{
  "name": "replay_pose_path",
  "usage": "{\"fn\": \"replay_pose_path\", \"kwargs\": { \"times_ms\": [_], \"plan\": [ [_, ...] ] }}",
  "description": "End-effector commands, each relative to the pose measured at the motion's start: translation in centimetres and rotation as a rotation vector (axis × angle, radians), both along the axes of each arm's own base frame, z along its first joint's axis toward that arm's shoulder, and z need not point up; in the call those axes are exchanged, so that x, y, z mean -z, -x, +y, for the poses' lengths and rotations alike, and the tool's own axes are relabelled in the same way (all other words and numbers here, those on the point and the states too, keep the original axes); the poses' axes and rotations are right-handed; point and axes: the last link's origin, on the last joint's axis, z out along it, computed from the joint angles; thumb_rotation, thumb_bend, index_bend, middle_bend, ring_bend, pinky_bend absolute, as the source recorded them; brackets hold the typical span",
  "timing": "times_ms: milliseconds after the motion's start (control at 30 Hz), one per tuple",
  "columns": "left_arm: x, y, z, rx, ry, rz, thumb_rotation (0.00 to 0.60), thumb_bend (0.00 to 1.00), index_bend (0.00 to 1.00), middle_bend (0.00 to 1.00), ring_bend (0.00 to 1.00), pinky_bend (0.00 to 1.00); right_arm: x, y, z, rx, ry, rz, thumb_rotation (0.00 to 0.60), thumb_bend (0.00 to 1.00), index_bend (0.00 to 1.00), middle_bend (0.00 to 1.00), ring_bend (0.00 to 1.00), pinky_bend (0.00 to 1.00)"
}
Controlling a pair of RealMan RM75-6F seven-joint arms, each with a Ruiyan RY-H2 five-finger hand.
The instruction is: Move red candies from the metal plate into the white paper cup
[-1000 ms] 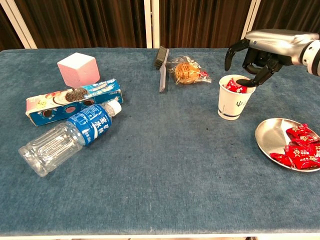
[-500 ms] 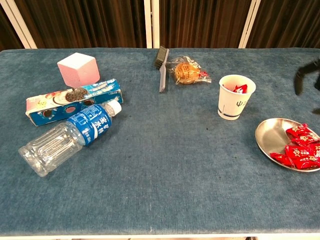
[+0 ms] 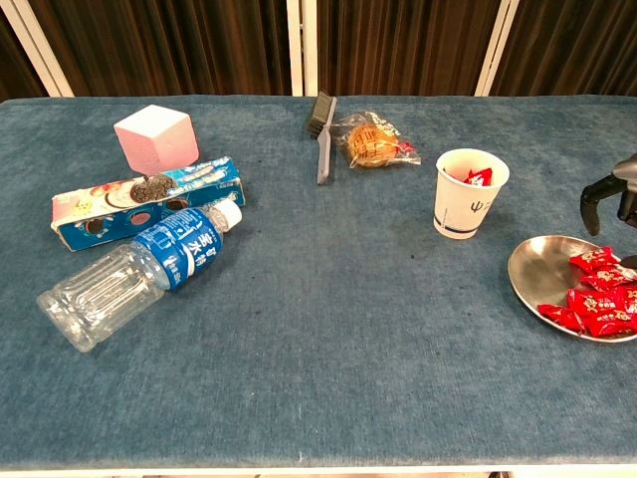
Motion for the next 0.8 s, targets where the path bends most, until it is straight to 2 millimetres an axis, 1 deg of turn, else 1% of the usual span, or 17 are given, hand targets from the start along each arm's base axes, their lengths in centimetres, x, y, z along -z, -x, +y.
{"fn": "replay_pose_path", "kwargs": {
  "times_ms": [33,233,433,533,667,767,800],
  "plan": [
    [0.1,0.1,0.0,-0.001,0.002,-0.002,0.600,0.00,0.09,0.09,0.00,0.00,0.4,-0.2,-0.3,0.003,-0.009,0.004,0.600,0.39,0.52,0.93,1.00,1.00],
    [0.2,0.3,0.0,-0.006,0.006,-0.004,0.600,0.00,0.09,0.09,0.00,0.00,1.0,0.0,-0.5,0.020,-0.025,0.015,0.600,0.40,0.54,0.93,1.00,1.00],
    [0.2,0.4,0.0,-0.009,0.006,-0.003,0.600,0.00,0.09,0.09,0.00,0.00,1.6,0.1,-0.6,0.031,-0.040,0.023,0.600,0.46,0.57,0.93,1.00,1.00],
    [0.2,0.5,-0.1,-0.011,0.004,-0.002,0.600,0.00,0.09,0.09,0.00,0.00,1.8,0.0,-0.7,0.036,-0.044,0.017,0.600,0.49,0.60,0.93,1.00,1.00],
    [0.1,0.5,-0.2,-0.013,0.004,-0.002,0.600,0.00,0.09,0.09,0.00,0.00,1.5,-0.3,-0.9,0.036,-0.027,-0.007,0.600,0.52,0.64,0.93,1.00,1.00],
    [0.2,0.4,-0.2,-0.012,0.004,-0.001,0.600,0.00,0.09,0.09,0.00,0.00,0.6,-1.1,-1.2,0.016,0.010,-0.044,0.600,0.53,0.65,0.93,1.00,1.00],
    [0.2,0.4,-0.2,-0.011,0.004,-0.002,0.600,0.00,0.09,0.09,0.00,0.00,0.1,-1.8,-1.4,0.006,0.032,-0.073,0.600,0.53,0.65,0.93,1.00,1.00]
  ]
}}
